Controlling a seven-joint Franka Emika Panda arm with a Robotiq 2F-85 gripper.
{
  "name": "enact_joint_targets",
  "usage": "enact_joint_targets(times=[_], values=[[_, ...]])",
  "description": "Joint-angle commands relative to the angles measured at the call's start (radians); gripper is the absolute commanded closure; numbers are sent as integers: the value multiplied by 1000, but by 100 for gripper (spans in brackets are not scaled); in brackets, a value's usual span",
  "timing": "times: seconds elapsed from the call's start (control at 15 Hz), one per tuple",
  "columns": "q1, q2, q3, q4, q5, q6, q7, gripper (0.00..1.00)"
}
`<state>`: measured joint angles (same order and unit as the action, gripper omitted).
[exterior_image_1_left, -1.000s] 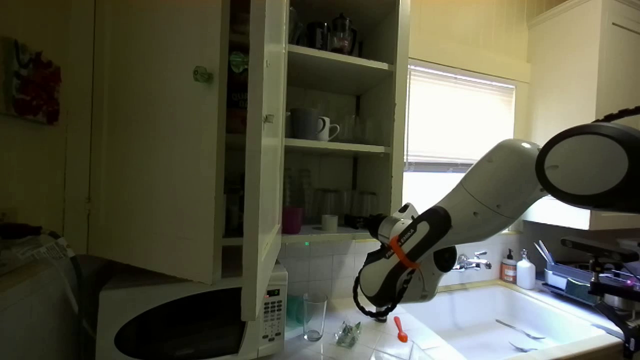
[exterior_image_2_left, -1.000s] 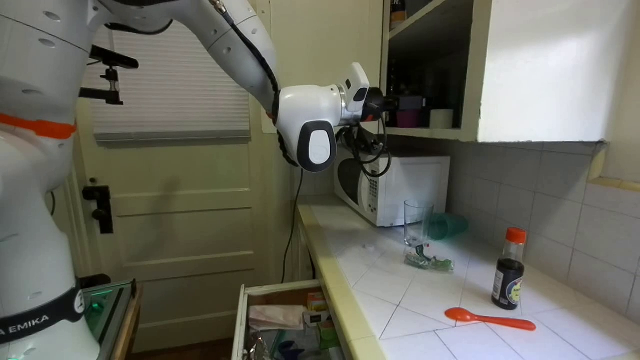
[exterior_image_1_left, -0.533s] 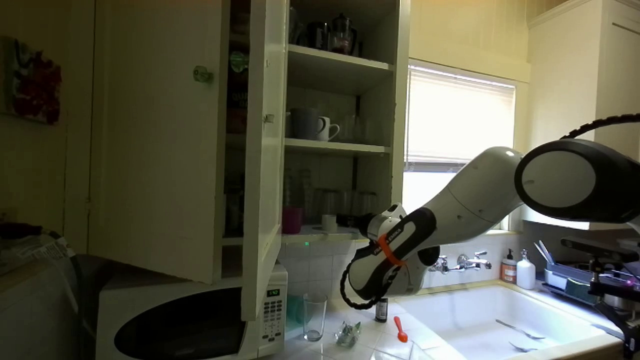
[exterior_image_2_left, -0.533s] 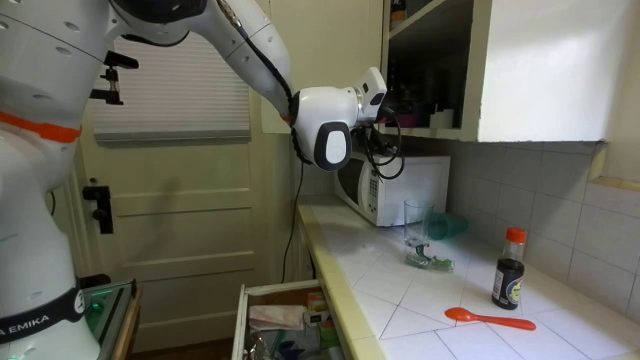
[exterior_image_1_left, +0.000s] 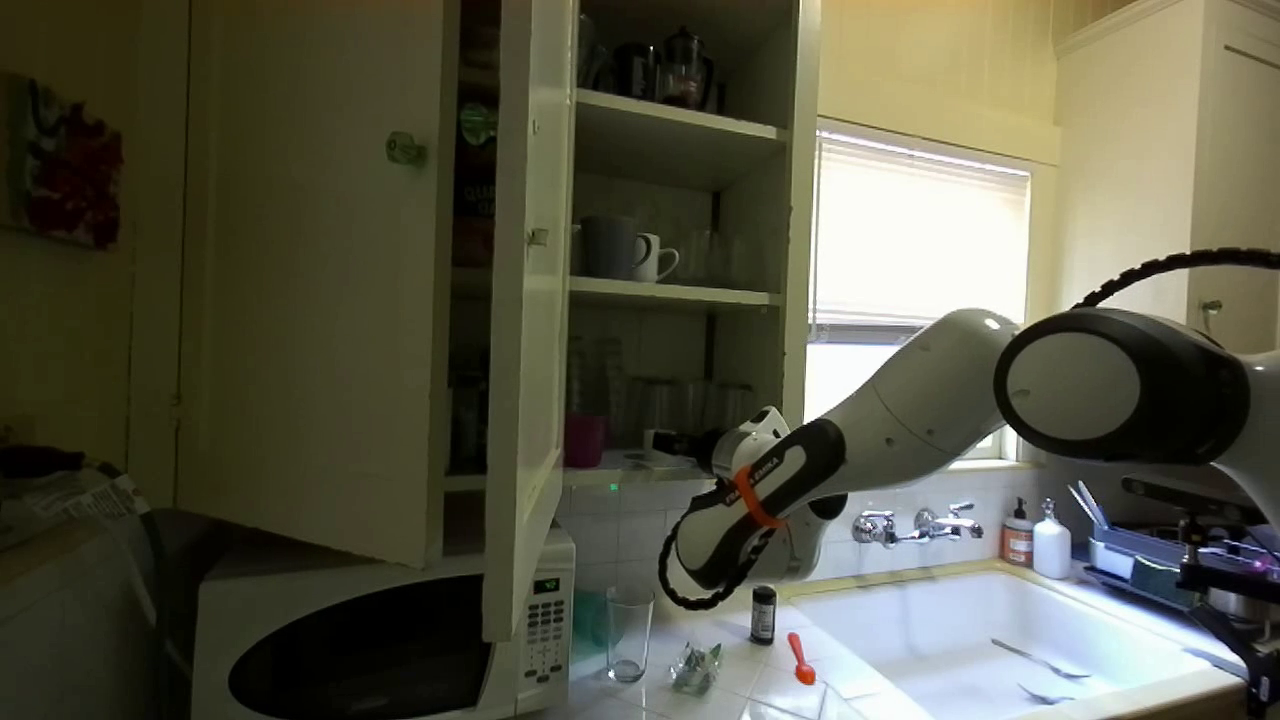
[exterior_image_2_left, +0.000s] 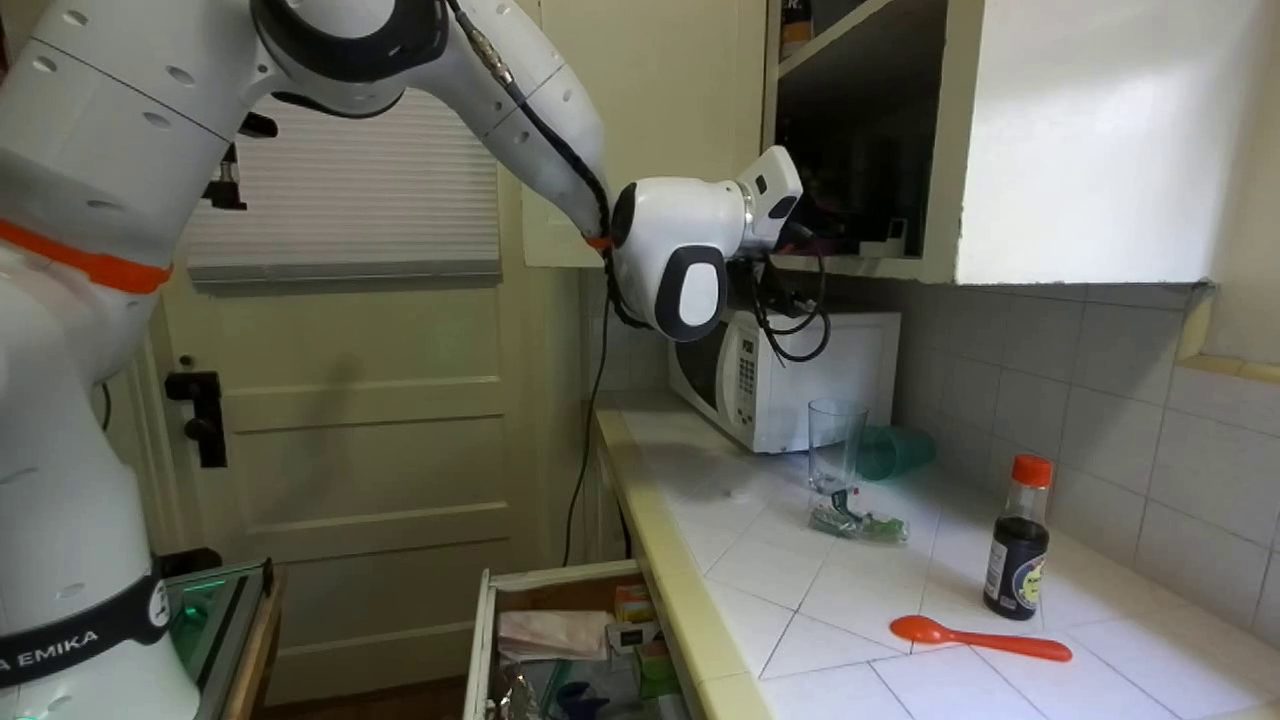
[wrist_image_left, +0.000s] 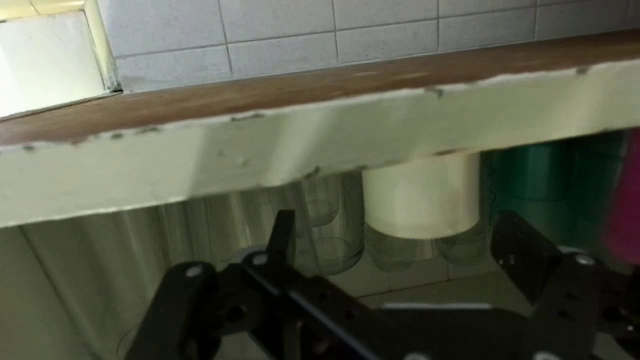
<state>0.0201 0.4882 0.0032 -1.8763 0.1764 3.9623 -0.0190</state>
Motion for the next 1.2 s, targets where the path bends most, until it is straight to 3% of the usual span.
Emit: enact_joint_targets(times=[0.0,0.53,0.67,0.73,0.8,0.87,1.0,1.13], values=[[9,50,-4,76,-4,-48,7,0],[16,89,-6,156,-5,-91,5,0],[15,95,-6,168,-5,-98,6,8],[15,98,-6,173,-5,-102,8,18],[14,102,-6,179,-6,-105,9,20],[14,104,-5,183,-7,-107,9,33],[14,108,-5,187,-7,-107,9,50],[14,110,-6,192,-7,-107,9,61]])
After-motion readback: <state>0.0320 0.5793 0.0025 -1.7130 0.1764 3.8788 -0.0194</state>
